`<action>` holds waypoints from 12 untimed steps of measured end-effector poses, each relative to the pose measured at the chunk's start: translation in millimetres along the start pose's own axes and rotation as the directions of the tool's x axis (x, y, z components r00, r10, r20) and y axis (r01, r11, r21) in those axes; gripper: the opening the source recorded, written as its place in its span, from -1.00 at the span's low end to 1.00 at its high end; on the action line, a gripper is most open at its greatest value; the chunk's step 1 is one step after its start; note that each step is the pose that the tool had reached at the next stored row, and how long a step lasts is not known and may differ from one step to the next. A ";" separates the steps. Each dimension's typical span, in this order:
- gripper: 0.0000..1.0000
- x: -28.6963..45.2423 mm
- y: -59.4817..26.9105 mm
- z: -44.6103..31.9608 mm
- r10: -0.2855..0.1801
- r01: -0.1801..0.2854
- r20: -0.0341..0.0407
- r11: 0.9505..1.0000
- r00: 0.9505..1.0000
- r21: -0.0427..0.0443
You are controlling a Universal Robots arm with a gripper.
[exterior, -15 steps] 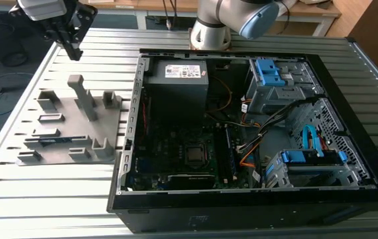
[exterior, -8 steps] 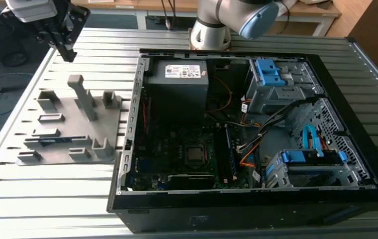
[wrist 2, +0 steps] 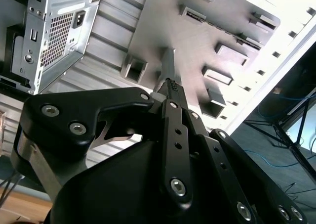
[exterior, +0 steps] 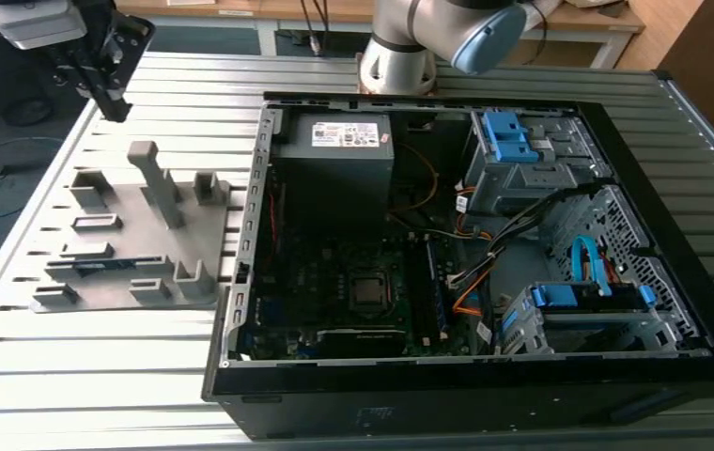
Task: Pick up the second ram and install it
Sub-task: 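Reach for the second ram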
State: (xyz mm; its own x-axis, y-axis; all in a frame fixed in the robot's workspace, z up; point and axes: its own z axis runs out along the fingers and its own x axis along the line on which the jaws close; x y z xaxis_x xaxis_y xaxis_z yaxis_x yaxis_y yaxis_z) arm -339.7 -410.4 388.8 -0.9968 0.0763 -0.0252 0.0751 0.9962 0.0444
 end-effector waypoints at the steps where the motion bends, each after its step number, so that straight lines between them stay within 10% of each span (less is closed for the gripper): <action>1: -0.80 0.8 -0.9 0.0 0.000 0.000 0.000 1.000 1.000 0.000; 12: -0.80 15.8 -12.8 0.9 0.000 0.000 0.000 1.000 1.000 0.000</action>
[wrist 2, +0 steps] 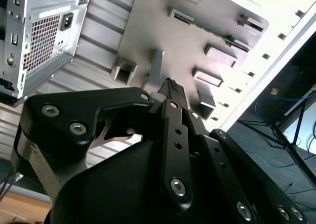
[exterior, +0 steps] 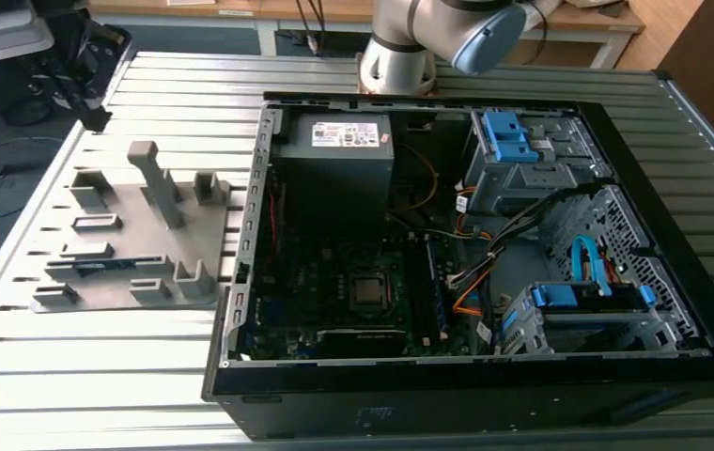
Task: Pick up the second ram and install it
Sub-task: 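Reach for the second ram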
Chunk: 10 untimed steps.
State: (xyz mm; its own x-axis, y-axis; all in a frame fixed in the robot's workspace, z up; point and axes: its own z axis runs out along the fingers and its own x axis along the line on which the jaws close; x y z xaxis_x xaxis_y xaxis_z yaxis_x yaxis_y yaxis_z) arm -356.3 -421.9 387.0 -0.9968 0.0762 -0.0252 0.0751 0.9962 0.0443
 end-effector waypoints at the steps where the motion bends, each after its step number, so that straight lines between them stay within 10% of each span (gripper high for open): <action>1: -0.80 1.7 -1.5 0.2 0.000 0.000 0.000 1.000 1.000 0.000; 10: -0.80 11.7 -11.5 9.6 0.000 0.000 0.000 1.000 1.000 0.000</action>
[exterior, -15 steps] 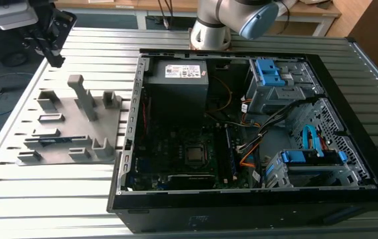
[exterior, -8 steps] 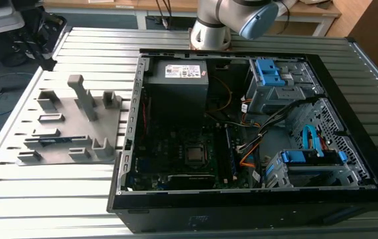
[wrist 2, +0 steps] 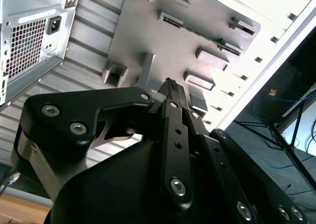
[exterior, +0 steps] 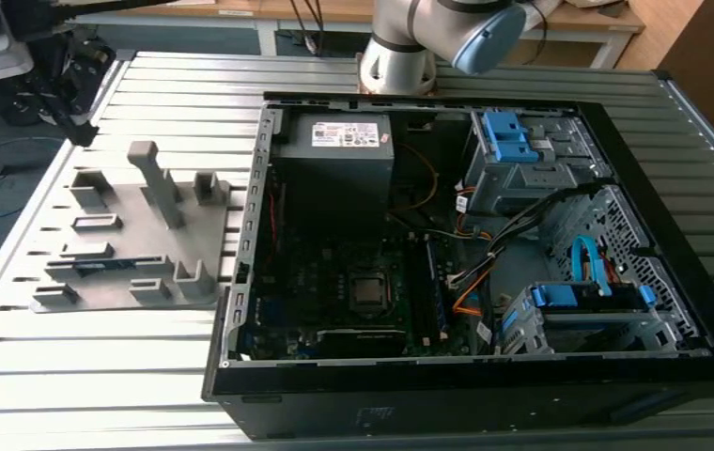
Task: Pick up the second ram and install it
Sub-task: 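Reach for the second ram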
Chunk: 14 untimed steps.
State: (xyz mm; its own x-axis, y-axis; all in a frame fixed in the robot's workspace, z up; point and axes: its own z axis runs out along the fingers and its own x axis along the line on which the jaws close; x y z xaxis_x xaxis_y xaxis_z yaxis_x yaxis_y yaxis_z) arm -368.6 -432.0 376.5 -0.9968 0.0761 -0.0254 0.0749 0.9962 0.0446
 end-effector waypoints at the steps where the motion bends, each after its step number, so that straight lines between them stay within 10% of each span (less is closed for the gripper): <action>1: -0.80 1.0 -0.7 1.5 0.000 0.000 0.000 1.000 1.000 0.000; 14: -0.80 11.9 -7.1 15.3 0.000 0.000 0.000 1.000 1.000 0.000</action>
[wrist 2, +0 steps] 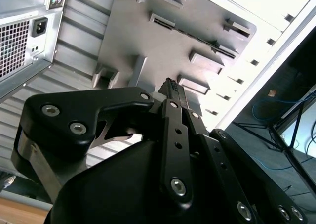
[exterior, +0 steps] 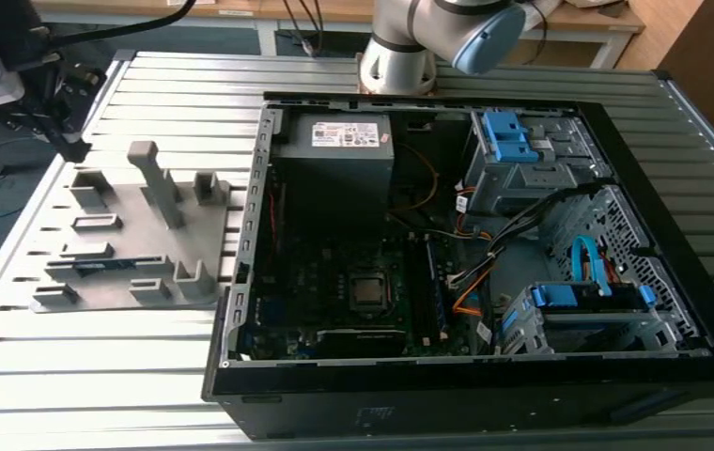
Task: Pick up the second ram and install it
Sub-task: 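Reach for the second ram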
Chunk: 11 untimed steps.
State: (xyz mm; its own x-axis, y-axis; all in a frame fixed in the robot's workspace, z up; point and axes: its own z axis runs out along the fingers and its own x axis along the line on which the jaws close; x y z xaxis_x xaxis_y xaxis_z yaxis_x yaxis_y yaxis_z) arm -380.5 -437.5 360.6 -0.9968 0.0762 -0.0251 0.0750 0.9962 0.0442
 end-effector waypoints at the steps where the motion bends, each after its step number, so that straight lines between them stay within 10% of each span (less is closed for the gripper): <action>1: -0.80 0.8 -0.4 0.9 0.000 0.000 0.000 1.000 1.000 0.000; 11: -0.80 7.6 -4.2 10.8 0.000 0.000 0.000 1.000 1.000 0.000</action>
State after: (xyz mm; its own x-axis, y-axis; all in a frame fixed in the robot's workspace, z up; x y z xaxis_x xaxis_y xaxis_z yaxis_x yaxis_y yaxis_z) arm -388.1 -440.7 349.4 -0.9968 0.0762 -0.0252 0.0750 0.9962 0.0442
